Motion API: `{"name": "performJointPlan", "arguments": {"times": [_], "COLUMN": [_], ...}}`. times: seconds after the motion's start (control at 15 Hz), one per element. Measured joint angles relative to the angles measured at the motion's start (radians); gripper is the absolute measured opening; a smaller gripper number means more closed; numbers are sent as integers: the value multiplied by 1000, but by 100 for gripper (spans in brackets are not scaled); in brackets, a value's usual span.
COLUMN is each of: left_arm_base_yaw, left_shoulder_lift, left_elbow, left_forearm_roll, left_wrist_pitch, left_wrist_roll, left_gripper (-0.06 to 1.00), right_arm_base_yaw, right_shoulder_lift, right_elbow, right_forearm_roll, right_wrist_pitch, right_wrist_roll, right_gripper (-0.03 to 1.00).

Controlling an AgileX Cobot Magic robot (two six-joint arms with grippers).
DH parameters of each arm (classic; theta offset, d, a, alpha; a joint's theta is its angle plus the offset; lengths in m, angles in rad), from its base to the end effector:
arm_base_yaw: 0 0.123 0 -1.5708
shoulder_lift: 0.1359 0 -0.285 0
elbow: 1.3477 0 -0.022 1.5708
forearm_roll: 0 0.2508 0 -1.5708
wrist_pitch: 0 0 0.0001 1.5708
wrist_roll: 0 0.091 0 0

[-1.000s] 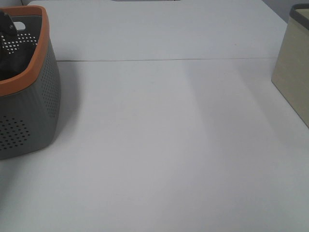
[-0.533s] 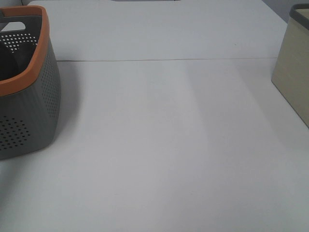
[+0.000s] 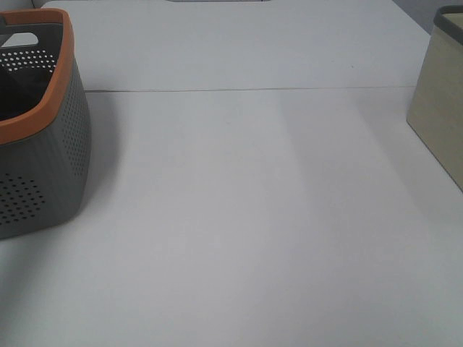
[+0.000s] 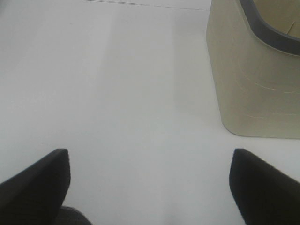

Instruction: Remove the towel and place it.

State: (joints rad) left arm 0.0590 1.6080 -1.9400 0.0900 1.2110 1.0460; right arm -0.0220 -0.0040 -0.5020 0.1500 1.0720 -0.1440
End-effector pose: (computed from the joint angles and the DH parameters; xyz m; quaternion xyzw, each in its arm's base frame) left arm 0.3319 0.0273 0.4614 0.4366 0.8145 0.2374 0.2993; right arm -0.0064 0.0121 0.2777 -0.0555 0.8504 0.0317 0.5222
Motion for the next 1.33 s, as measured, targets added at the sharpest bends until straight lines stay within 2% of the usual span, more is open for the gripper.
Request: {"name": "performJointPlan", "arguments": {"times": [0.4, 0.6, 0.67, 0.8, 0.87, 0.93, 1.07, 1.27, 1.33], "left_arm_base_yaw": [0, -1, -13, -59, -109, -213, -300, -416, -437], "left_shoulder_lift": [-101, -132, -137, -137, -137, -137, -137, -131, -127], "left_elbow": [0, 0, 0, 0, 0, 0, 0, 0, 0], "left_forearm_roll": [-253, -433, -470, -487, -490, -492, -493, -489, -488], "left_wrist_pitch": [-121, -220, -240, -300, -346, -461, -586, -665, -668], "left_wrist_roll": [168, 299, 332, 372, 403, 473, 501, 512, 518], "left_gripper": [0, 0, 0, 0, 0, 0, 0, 0, 0], "right_arm_base_yaw": [0, 0, 0, 0, 0, 0, 0, 0, 0], "right_shoulder_lift": [0, 0, 0, 6, 41, 156, 290, 448, 470], "right_elbow": [0, 0, 0, -5, -21, -70, -114, -130, -132], "right_forearm_roll": [0, 14, 21, 42, 74, 185, 323, 518, 547], "right_wrist_pitch": [0, -1, -2, -8, -15, -45, -81, -164, -173], "right_wrist_roll": [0, 8, 9, -9, -49, -160, -252, -333, -364], "right_gripper": [82, 82, 82, 82, 82, 82, 82, 82, 82]}}
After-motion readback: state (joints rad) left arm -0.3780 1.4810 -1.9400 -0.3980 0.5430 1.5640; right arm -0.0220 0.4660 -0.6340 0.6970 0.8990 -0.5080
